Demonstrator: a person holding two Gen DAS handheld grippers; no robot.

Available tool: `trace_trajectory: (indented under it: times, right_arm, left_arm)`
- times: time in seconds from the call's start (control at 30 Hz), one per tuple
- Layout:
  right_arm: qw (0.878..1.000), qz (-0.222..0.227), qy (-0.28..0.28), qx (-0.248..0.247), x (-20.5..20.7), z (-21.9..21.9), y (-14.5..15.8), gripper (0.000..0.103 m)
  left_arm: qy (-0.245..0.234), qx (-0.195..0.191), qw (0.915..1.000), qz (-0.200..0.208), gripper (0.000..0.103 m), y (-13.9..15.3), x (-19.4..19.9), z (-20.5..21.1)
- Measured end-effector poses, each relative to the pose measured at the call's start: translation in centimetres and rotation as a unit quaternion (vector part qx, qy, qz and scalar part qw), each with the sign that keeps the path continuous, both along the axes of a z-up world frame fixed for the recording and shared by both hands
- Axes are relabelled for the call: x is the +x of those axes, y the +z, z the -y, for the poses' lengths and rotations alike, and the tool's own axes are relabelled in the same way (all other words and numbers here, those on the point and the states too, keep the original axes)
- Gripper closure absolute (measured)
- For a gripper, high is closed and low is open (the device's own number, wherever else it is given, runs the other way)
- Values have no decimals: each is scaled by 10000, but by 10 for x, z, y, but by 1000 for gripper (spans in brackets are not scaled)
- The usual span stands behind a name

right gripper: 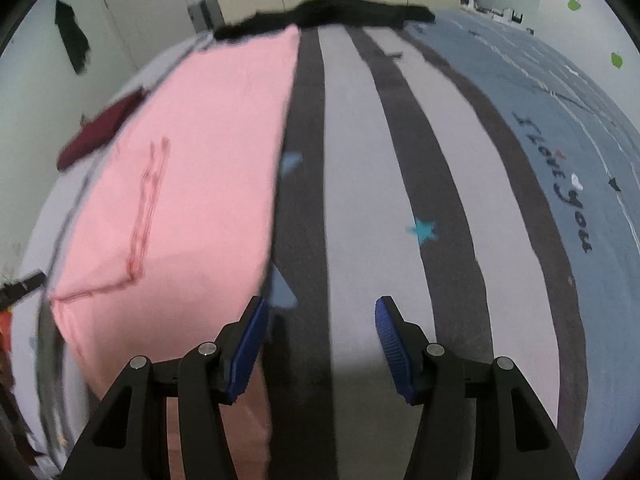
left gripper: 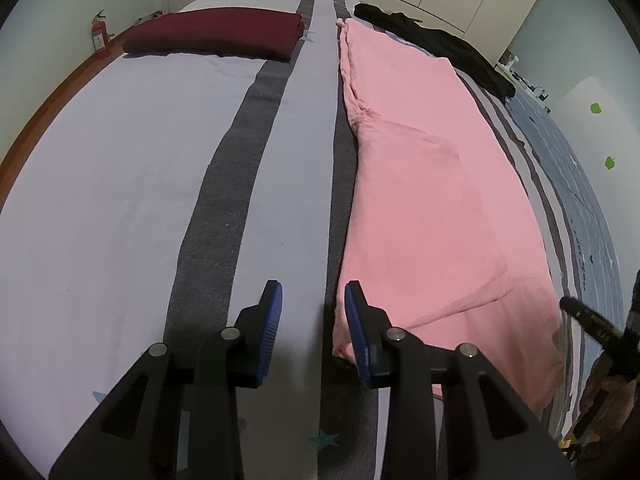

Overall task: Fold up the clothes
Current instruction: 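Smooth the folded pink shirt with the left gripper and open it, then grasp the end of the pink shirt strip with both grippers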

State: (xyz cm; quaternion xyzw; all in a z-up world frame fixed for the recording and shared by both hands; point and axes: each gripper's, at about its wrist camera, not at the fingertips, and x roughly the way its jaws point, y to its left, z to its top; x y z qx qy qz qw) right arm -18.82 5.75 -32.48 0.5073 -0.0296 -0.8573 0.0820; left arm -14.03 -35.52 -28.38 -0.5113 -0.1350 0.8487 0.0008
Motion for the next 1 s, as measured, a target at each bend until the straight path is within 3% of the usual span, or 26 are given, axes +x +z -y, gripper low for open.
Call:
trace_trajectory:
  times: [0.17, 0.4, 0.57, 0.67, 0.77, 1.0]
  right_arm:
    - [9998, 68, 202, 57, -6, 20, -10, 51]
    - [9995, 291, 64, 138, 17, -4, -28, 51]
    - [9991, 360, 147, 175, 26, -10, -21, 51]
    - [9996, 262, 106, -43, 20, -10, -11, 51]
    - [9994, 168, 79, -281, 11, -8, -3, 51]
    - [9977, 367, 294, -478, -17, 17, -24, 51]
  left_arm:
    - [-45, 5, 10000, -11, 74, 2, 0, -4]
    - [-49, -4, 10000, 10, 74, 2, 5, -4]
    - [58, -26, 10000, 17, 74, 3, 8, 0]
    - [117, 54, 9999, 0, 73, 4, 11, 3]
    - [75, 159, 9998, -6, 64, 3, 13, 1]
    - [-190, 378, 9990, 130, 59, -16, 7, -20]
